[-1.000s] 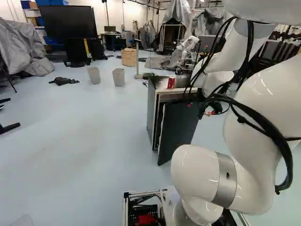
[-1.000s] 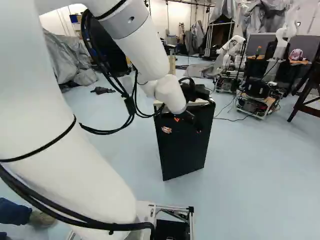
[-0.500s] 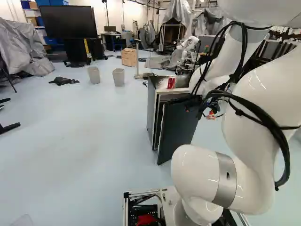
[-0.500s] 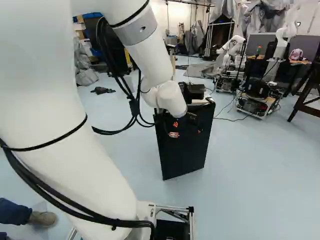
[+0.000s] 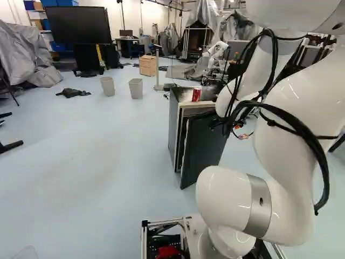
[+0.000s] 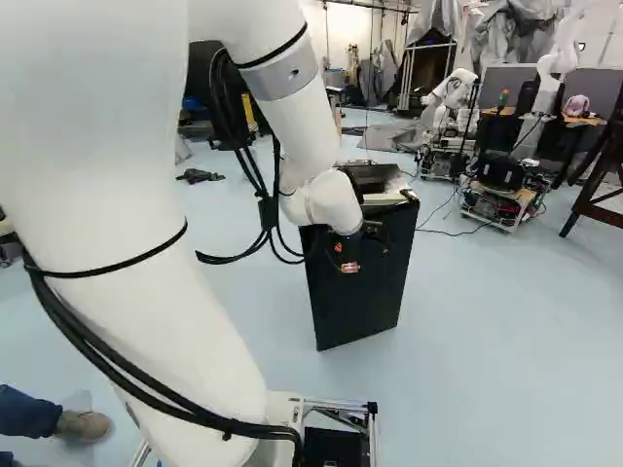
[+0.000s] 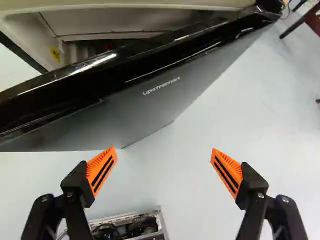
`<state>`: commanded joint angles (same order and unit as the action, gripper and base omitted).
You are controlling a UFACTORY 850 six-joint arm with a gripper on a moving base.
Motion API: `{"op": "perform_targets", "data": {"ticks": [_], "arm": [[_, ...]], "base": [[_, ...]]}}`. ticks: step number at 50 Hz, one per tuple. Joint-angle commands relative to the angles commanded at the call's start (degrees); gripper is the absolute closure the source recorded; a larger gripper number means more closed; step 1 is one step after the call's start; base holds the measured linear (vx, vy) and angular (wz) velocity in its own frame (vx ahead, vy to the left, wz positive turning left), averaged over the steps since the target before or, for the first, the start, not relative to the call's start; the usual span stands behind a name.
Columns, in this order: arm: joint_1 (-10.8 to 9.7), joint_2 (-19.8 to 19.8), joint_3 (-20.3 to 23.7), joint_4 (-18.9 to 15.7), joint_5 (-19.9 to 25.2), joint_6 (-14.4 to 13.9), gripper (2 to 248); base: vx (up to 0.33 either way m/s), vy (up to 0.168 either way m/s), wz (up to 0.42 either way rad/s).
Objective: Grab a drink from the fridge
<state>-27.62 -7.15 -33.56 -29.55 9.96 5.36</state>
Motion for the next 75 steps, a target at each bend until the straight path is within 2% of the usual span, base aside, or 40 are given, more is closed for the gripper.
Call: {"op": "perform_targets", "data": {"ticks": [11,17,32,75], "arm": [[0.0,-2.2,-0.7,-5.1,3.5,0.0,3],[0.0,-2.5,-0.8,-6.3,4.4,0.0,3],[0.7,-2.9,-1.2,-6.7,4.7,0.0,3],[5.0,-5.7,-4.4,-6.7,4.7,0.0,3]], "base": [[0.000,0.000,0.000],[0.000,0.000,0.000],[0.000,0.000,0.000],[0.000,0.000,0.000]]}}
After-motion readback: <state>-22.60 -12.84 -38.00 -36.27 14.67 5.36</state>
